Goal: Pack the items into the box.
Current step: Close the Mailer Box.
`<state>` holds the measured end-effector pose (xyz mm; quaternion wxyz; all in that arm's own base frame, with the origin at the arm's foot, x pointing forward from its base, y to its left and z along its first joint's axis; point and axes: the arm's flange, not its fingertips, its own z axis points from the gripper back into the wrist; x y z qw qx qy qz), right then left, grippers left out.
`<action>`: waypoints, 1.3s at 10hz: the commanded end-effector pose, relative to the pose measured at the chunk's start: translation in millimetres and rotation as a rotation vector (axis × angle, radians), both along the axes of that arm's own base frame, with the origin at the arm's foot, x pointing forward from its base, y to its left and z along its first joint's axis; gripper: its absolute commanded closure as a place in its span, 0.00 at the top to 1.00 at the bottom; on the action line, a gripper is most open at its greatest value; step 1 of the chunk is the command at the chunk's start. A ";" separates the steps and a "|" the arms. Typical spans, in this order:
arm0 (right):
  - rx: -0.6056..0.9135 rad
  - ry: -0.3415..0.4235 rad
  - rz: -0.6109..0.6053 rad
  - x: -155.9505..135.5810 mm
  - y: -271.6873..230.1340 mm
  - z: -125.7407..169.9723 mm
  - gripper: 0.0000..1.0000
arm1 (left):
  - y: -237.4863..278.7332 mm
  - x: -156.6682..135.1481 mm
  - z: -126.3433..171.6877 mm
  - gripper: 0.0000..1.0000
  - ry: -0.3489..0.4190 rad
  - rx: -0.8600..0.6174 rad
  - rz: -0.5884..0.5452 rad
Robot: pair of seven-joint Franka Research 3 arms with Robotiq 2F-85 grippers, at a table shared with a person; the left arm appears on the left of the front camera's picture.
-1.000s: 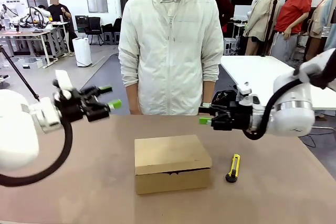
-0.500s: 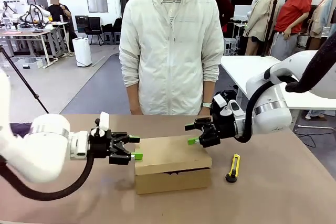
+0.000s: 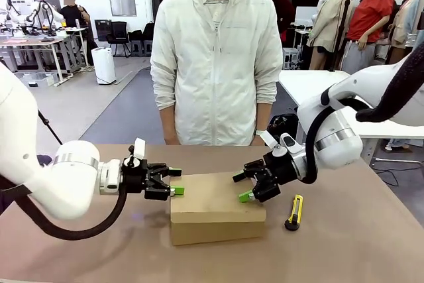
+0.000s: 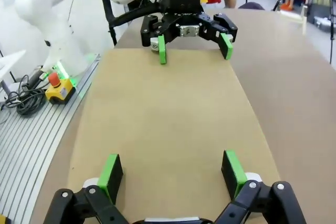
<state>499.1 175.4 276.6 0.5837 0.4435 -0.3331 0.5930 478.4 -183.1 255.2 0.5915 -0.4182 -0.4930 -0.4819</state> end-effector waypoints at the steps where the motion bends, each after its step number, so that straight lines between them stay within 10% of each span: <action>1: -0.033 0.042 0.023 -1.0 -2.1 -5.5 1.00 | 5.4 -9.3 0.9 1.00 0.032 0.025 -0.028; 5: 0.203 0.199 -0.079 -1.0 -26.4 34.9 1.00 | 9.7 -27.6 51.6 1.00 0.091 -0.048 -0.072; 7: 0.256 0.369 -0.195 -9.1 -52.2 63.2 1.00 | 15.6 -39.9 85.6 1.00 0.293 -0.172 -0.033; 11: 0.236 0.959 -0.406 -30.6 -148.3 100.3 1.00 | 81.0 -93.6 113.7 1.00 0.805 -0.236 0.096; 13: 0.292 1.118 -0.573 -35.4 -210.2 105.6 1.00 | 149.7 -126.8 121.1 1.00 0.909 -0.394 0.239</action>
